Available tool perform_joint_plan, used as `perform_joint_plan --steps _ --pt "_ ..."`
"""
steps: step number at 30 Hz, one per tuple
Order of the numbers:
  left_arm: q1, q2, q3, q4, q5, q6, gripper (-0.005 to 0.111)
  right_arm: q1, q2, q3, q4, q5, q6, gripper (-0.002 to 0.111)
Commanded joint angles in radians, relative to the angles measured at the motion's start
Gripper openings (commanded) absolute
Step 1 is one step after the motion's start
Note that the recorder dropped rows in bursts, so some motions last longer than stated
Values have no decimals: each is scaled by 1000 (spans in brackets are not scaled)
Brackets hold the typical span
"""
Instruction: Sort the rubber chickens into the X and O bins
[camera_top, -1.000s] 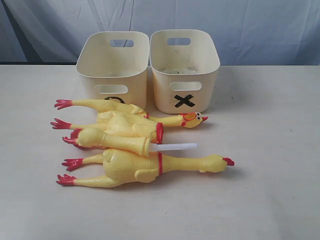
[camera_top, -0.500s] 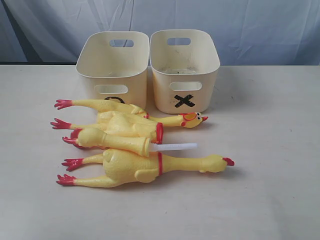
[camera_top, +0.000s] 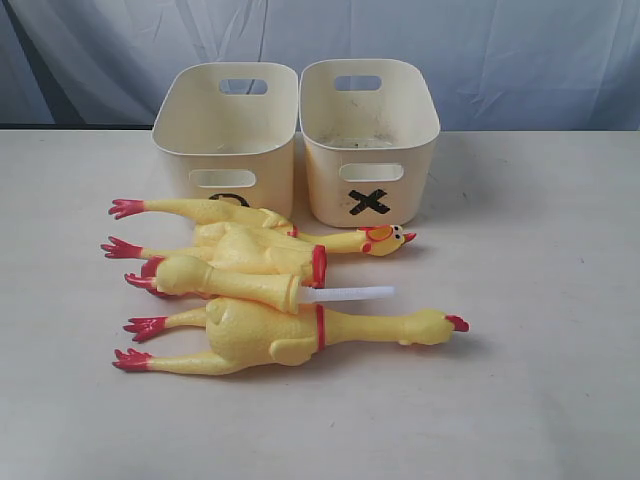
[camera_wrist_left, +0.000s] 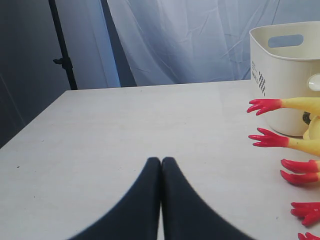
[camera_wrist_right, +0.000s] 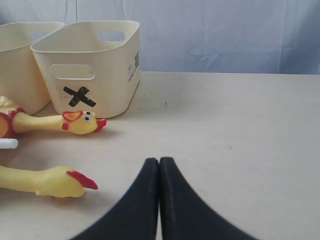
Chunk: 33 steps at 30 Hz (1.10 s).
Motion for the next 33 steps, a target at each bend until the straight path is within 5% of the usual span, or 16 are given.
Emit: perform_joint_plan --steps 1,11,21,33 --pt "1 -6 2 -3 -9 -2 0 1 -5 5 -1 -9 -2 0" --pt "1 -6 2 -3 -9 -2 0 1 -5 5 25 -42 -2 0" --pt "1 -6 2 -3 -9 -2 0 1 -5 5 304 -248 -2 0" --pt "1 -6 2 -3 -9 -2 0 1 -5 5 304 -305 -2 0"
